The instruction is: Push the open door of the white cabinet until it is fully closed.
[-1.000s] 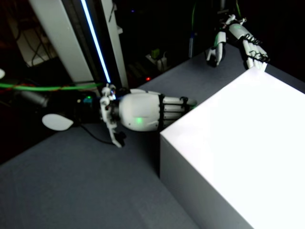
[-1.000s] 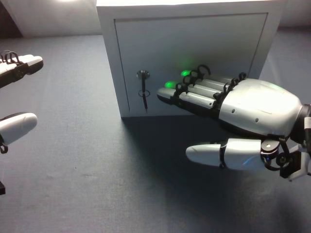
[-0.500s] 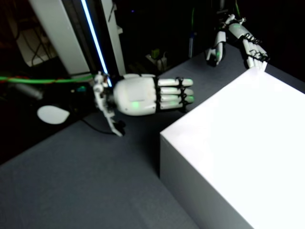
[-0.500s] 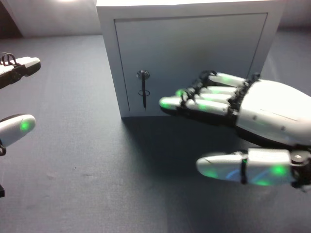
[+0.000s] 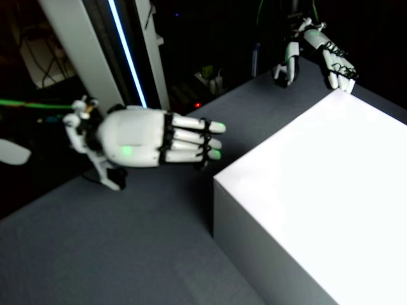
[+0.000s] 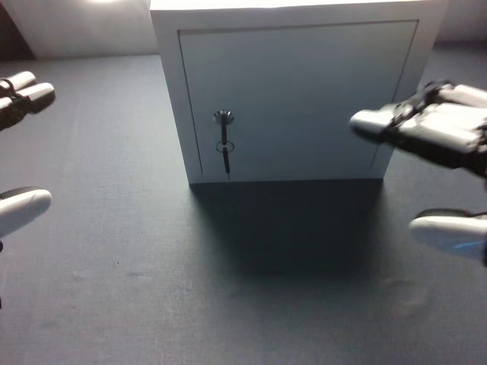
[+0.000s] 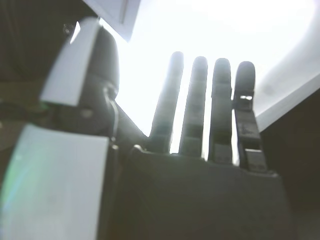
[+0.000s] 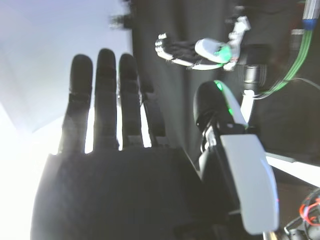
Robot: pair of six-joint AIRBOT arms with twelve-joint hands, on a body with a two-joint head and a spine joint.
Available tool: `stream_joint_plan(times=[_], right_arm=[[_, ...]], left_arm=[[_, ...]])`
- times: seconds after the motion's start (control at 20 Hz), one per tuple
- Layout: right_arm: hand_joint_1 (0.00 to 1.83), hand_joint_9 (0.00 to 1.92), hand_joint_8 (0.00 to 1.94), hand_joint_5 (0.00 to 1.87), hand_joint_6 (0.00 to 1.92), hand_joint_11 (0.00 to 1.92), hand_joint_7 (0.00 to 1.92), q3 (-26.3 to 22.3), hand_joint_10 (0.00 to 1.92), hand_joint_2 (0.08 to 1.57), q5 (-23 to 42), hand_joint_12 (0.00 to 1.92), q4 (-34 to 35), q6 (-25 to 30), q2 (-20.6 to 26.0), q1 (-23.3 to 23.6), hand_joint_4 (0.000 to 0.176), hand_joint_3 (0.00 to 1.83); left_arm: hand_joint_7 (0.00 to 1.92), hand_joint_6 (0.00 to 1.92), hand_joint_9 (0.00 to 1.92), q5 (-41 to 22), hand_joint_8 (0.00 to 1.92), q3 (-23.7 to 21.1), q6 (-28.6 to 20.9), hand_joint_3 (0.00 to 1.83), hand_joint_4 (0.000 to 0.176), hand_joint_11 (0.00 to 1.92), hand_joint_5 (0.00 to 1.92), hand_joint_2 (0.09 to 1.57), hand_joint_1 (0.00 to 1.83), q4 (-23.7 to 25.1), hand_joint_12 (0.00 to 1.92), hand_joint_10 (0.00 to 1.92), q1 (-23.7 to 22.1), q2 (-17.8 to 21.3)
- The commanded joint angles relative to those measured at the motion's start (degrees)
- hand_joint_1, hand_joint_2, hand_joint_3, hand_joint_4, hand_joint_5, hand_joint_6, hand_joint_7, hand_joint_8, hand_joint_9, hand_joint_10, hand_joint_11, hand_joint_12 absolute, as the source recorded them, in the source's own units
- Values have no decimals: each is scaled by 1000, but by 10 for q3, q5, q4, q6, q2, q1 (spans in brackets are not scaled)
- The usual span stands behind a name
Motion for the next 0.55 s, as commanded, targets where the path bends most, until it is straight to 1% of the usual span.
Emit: stream_joint_plan(times=[0.0, 0.05, 0.1, 0.15, 0.2, 0.25, 0.3, 0.35, 0.4, 0.45, 0.5], right_arm=[[60, 6, 2, 3, 3, 0, 10, -5, 2, 1348, 95, 104, 22, -6, 9, -1, 0, 0], [101, 0, 10, 0, 0, 7, 29, -13, 0, 1315, 113, 24, 38, -18, 22, -14, 14, 0], [114, 0, 1, 0, 0, 1, 5, -22, 0, 1275, 133, 4, 58, -33, 35, -32, 0, 0], [164, 0, 0, 0, 0, 0, 0, -25, 0, 1249, 148, 0, 71, -41, 42, -43, 0, 0], [185, 0, 0, 0, 0, 0, 0, -31, 0, 1260, 172, 0, 98, -56, 52, -65, 0, 0], [201, 0, 0, 0, 0, 0, 0, -35, 0, 1262, 190, 0, 121, -69, 59, -81, 0, 0], [191, 0, 0, 0, 0, 0, 0, -38, 0, 1252, 211, 0, 148, -83, 65, -104, 0, 0], [191, 0, 0, 0, 0, 0, 0, -41, 0, 1257, 231, 0, 172, -90, 68, -123, 0, 0], [163, 0, 0, 0, 0, 0, 0, -43, 0, 1263, 248, 0, 193, -94, 72, -140, 4, 0], [218, 0, 0, 0, 0, 0, 0, -45, 0, 1297, 276, 0, 225, -96, 75, -166, 0, 5], [210, 0, 0, 0, 0, 0, 0, -46, 0, 1294, 297, 0, 245, -96, 77, -187, 0, 3]], left_arm=[[7, 1, 2, -79, 0, -1, 0, 0, 24, 0, 119, 1208, 480, -14, 617, 0, -2, 5], [1, 1, 0, -79, 0, -1, 2, 0, 18, 0, 92, 1201, 444, -14, 514, 0, -2, 6], [0, 0, 0, -79, 0, 0, 2, 0, 19, 0, 54, 1195, 381, -14, 406, 0, -2, 6], [0, 0, 0, -79, 0, 0, 3, 0, 25, 0, 10, 1184, 321, -14, 340, 0, -2, 6], [0, 0, 0, -79, 0, 0, 4, 0, 35, 0, 1, 1180, 288, -15, 332, 0, -2, 7], [0, 0, 0, -79, 0, 0, 5, 0, 44, 0, 0, 1169, 253, -16, 266, 0, -2, 7], [0, 0, 0, -79, 0, 0, 8, 0, 40, 0, 0, 1161, 237, -18, 251, 0, -3, 8], [0, 0, 0, -79, 0, 0, 9, 0, 54, 0, 0, 1148, 209, -19, 190, 0, -3, 9], [0, 0, 0, -79, 0, 0, 10, 0, 47, 0, 0, 1153, 164, -21, 37, 0, -4, 10], [0, 0, 0, -79, 0, 0, 12, 1, 47, 0, 0, 1157, 171, -22, 7, 0, -6, 11], [0, 0, 0, -79, 0, 0, 14, 7, 20, 0, 0, 1171, 165, -23, 1, 0, -7, 12]])
